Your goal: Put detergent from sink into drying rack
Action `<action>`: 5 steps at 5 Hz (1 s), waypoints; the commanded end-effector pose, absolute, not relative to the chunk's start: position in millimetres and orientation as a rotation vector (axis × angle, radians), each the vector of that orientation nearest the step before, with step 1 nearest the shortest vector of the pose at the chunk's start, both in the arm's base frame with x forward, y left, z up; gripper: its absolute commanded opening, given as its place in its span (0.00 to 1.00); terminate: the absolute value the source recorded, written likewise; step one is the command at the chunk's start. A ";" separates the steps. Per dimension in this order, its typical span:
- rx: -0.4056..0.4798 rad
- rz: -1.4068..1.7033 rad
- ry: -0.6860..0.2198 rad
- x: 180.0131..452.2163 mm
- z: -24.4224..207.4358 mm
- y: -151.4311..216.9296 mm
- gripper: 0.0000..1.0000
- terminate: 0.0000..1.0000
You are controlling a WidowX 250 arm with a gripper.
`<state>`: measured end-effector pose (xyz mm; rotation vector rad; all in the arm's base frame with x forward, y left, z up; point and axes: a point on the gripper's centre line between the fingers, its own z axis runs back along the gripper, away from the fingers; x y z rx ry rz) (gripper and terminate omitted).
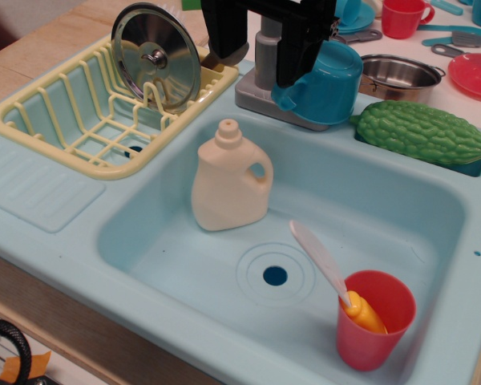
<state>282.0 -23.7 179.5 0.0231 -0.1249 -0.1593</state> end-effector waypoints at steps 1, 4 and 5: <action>0.023 -0.159 -0.125 282.0 179.5 -23.7 1.00 0.00; 0.012 -0.472 -0.166 259.3 174.0 -28.2 1.00 0.00; 0.006 -0.517 -0.177 256.8 180.9 -32.5 1.00 0.00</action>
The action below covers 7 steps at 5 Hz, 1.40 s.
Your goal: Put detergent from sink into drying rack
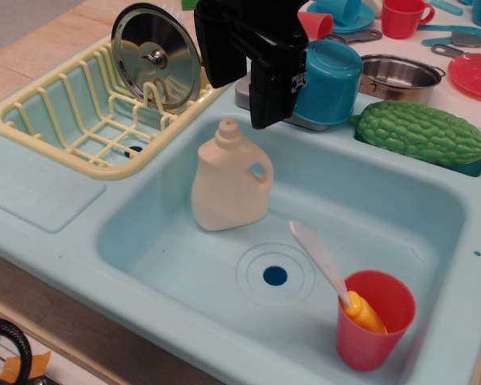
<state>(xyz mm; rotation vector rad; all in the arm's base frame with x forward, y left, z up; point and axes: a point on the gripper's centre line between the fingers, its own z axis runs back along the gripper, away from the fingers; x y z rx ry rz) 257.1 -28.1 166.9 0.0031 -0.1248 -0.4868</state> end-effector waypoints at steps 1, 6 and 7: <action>-0.012 -0.558 -0.191 253.0 181.0 -34.8 1.00 0.00; -0.061 -0.593 -0.316 259.8 127.8 -22.6 1.00 0.00; -0.092 -0.563 -0.317 256.3 117.7 -21.7 1.00 0.00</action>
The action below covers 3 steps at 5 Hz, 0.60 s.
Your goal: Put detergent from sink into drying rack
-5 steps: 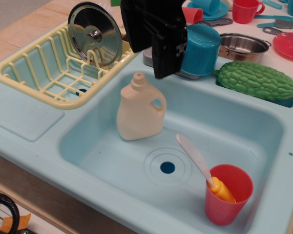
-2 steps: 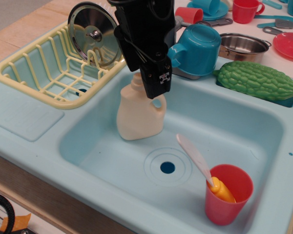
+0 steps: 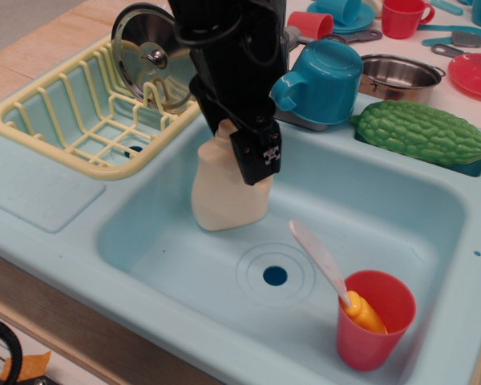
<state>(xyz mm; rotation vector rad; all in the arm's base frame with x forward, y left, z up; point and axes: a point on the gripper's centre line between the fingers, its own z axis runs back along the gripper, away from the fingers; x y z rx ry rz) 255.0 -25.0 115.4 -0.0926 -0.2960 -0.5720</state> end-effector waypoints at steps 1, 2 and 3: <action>-0.100 -0.549 -0.324 252.7 114.6 -20.5 0.00 0.00; -0.088 -0.540 -0.311 254.5 119.4 -19.3 0.00 0.00; -0.019 -0.513 -0.230 260.4 156.1 -17.6 0.00 0.00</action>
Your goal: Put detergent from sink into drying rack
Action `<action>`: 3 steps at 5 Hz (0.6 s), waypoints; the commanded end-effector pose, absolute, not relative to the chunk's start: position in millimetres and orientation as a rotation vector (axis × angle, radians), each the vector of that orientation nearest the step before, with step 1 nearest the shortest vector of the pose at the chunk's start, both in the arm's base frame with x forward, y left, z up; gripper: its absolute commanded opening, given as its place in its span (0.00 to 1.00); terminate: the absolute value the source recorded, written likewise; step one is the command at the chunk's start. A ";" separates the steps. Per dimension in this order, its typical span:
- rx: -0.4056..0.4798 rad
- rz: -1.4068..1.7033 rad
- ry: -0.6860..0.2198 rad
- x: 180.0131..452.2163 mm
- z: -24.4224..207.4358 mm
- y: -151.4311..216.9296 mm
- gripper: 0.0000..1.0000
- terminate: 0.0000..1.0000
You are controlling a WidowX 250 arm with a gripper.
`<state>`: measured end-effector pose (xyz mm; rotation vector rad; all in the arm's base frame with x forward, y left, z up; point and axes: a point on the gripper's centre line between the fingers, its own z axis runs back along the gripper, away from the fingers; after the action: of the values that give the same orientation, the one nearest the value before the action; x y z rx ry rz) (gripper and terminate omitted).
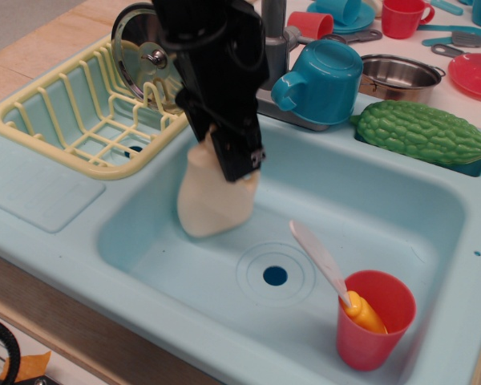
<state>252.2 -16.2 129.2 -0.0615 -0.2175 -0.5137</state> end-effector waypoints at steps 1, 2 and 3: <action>0.092 -0.451 -0.221 254.1 201.2 -3.8 0.00 0.00; 0.163 -0.426 -0.219 251.6 226.9 16.7 0.00 0.00; 0.218 -0.405 -0.260 250.9 227.6 46.9 0.00 0.00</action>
<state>252.7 57.5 210.6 0.2062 -0.2477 -0.4016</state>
